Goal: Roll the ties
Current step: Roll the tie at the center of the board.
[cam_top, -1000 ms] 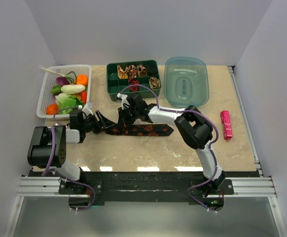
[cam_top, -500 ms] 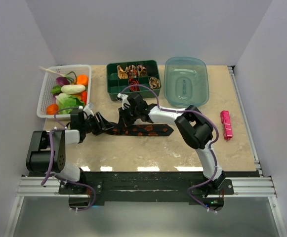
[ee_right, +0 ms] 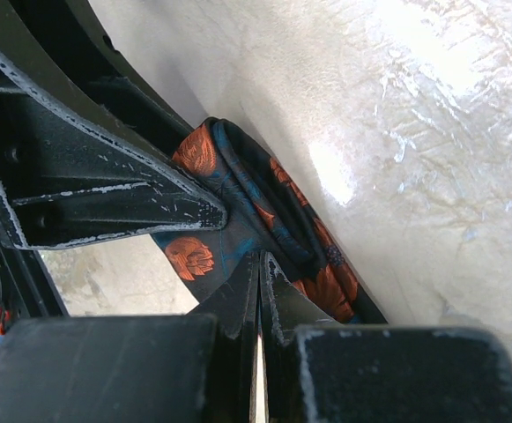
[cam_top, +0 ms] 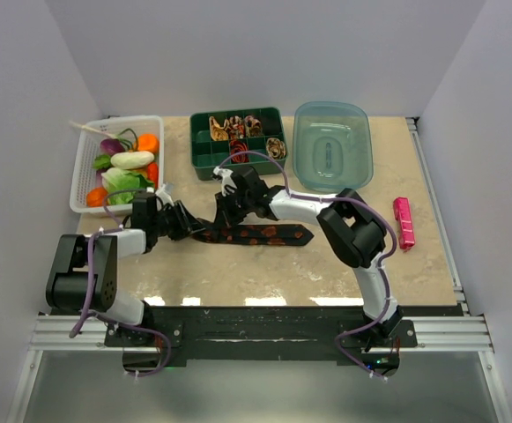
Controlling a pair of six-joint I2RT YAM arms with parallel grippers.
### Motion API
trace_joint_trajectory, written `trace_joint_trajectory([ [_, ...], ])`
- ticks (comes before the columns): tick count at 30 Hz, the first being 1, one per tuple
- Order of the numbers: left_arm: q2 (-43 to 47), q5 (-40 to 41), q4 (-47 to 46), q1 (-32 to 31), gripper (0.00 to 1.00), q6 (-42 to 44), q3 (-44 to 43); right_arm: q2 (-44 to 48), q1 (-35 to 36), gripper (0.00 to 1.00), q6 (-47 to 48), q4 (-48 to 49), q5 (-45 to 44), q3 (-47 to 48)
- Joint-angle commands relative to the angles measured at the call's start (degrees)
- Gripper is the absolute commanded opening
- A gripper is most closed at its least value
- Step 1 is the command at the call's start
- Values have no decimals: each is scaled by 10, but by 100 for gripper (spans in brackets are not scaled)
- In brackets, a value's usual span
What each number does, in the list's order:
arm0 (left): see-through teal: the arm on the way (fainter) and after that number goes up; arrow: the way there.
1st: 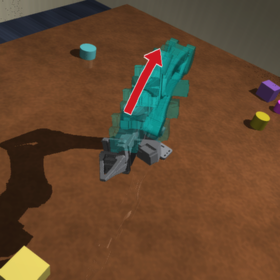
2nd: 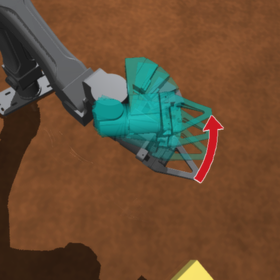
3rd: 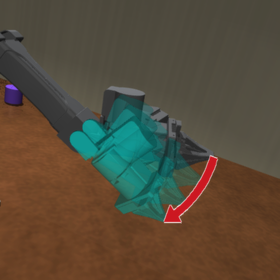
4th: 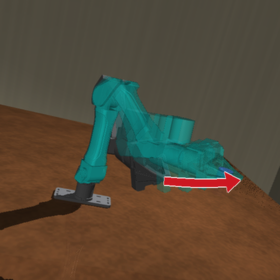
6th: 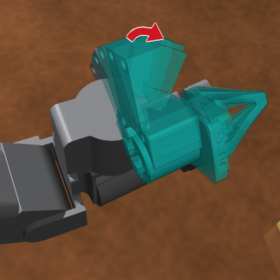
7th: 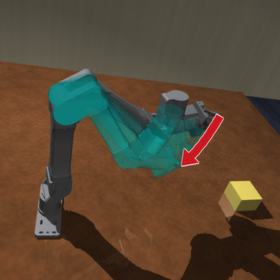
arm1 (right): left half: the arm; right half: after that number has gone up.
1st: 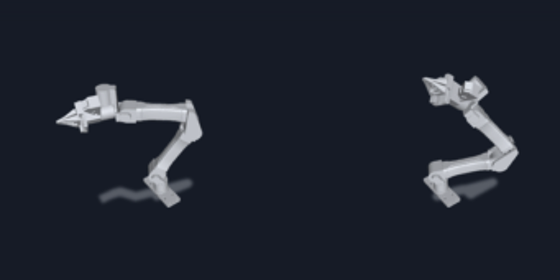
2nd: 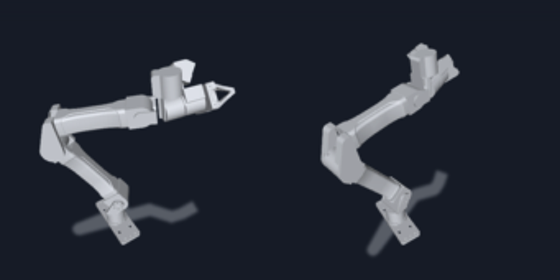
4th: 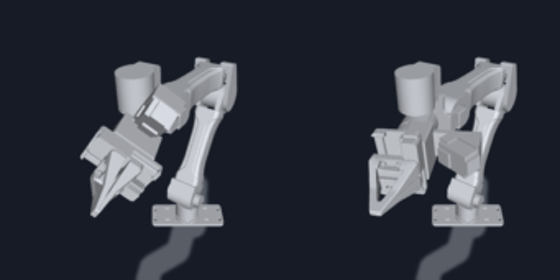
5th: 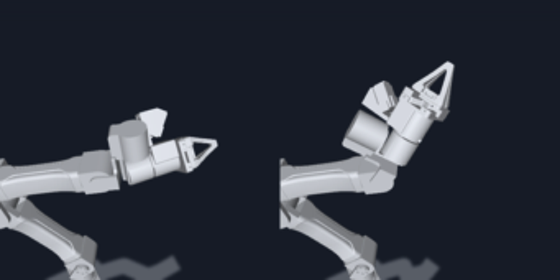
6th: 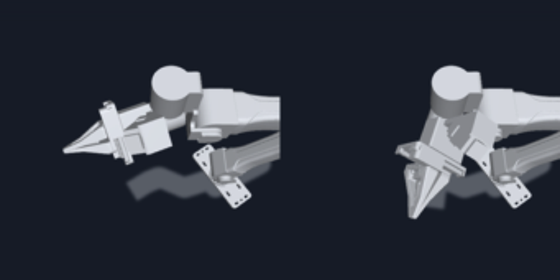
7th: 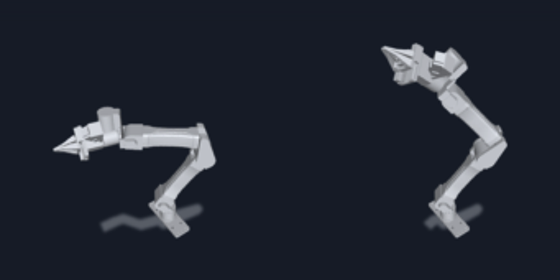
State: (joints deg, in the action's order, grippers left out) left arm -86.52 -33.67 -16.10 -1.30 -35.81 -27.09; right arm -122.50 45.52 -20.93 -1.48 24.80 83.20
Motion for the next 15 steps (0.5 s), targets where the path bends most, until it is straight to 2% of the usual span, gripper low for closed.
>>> trace_joint_trajectory([
  [1,33,47,94,-18,28,26,-30,53,-3,0,5,4,3,-7],
  [15,77,185,208,-69,22,64,-85,51,-3,0,15,-2,-4,-15],
])
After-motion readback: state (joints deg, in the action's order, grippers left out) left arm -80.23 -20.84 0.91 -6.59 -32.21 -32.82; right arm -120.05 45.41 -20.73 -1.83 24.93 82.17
